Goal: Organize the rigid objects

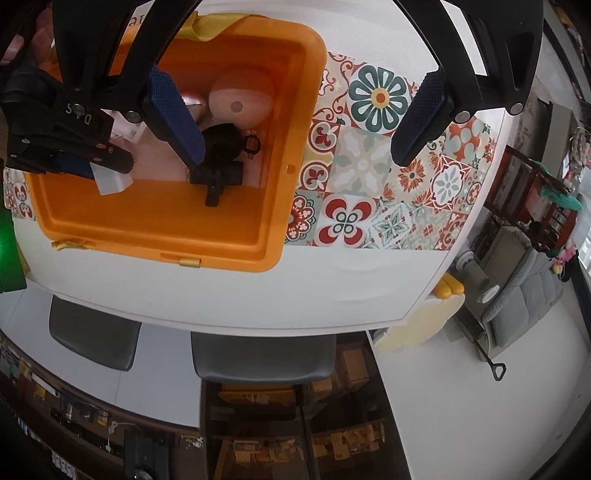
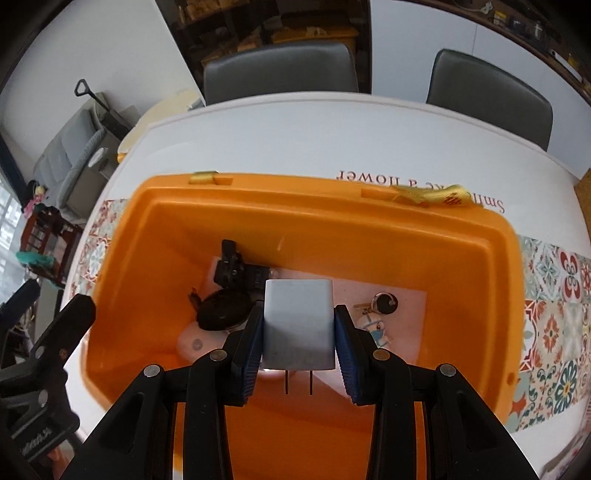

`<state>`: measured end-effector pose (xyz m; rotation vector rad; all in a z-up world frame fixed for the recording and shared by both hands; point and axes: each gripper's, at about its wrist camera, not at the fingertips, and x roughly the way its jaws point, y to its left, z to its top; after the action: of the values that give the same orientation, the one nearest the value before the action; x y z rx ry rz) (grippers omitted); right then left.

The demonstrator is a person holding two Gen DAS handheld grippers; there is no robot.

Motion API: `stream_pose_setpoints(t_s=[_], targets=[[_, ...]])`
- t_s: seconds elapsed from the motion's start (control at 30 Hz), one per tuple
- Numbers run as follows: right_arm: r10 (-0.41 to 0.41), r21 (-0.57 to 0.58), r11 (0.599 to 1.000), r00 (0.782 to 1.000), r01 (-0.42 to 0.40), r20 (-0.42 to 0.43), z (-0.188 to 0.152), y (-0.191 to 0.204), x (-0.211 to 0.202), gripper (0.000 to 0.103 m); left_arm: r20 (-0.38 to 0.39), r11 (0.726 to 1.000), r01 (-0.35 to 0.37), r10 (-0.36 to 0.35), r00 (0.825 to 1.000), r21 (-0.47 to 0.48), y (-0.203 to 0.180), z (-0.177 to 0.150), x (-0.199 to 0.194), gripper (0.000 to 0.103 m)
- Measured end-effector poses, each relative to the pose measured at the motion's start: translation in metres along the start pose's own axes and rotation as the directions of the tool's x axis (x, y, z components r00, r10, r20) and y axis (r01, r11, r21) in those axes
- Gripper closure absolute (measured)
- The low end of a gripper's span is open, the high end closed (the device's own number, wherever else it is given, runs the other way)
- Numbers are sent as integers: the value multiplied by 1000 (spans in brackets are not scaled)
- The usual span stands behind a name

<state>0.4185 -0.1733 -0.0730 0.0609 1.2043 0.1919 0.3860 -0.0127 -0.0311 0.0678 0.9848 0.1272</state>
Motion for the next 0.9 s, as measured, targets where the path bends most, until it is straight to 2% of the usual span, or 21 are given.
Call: stream_pose_setpoints(t_s=[0.17, 0.23, 0.27, 0.3, 0.43, 0.57, 0.8, 0.9], targets=[[-19, 6, 1000, 1000, 19, -15, -2, 0, 7, 64, -16, 1000, 0, 0, 1000, 1, 0, 0, 7, 0], [-24, 7, 1000, 1000, 24, -14, -1, -1, 8, 58, -20, 1000, 3, -3, 1000, 0, 0, -1, 7, 0], [-27, 9, 1000, 1000, 28, -12, 0, -2, 7, 50, -20, 1000, 4, -4, 1000, -1, 0, -1, 7, 0], [-34, 11, 999, 999, 34, -6, 0, -1, 6, 48, -19, 1000, 3, -3, 1000, -1, 0, -2, 6, 0], [-52, 17, 998, 999, 52, 1, -2, -1, -3, 46, -16, 1000, 13, -13, 1000, -3, 1, -3, 2, 0], [-85, 21, 996, 996, 85, 17, -9, -2, -16, 30, -2, 1000, 25, -25, 1000, 2, 2, -7, -7, 0], [-162, 63, 986, 982, 157, 93, -34, -2, -59, 19, 20, 997, 73, -73, 997, 21, 8, -21, -34, 0], [-182, 82, 982, 975, 172, 129, -49, 0, -82, 18, 30, 994, 106, -106, 994, 15, 14, -28, -49, 0]])
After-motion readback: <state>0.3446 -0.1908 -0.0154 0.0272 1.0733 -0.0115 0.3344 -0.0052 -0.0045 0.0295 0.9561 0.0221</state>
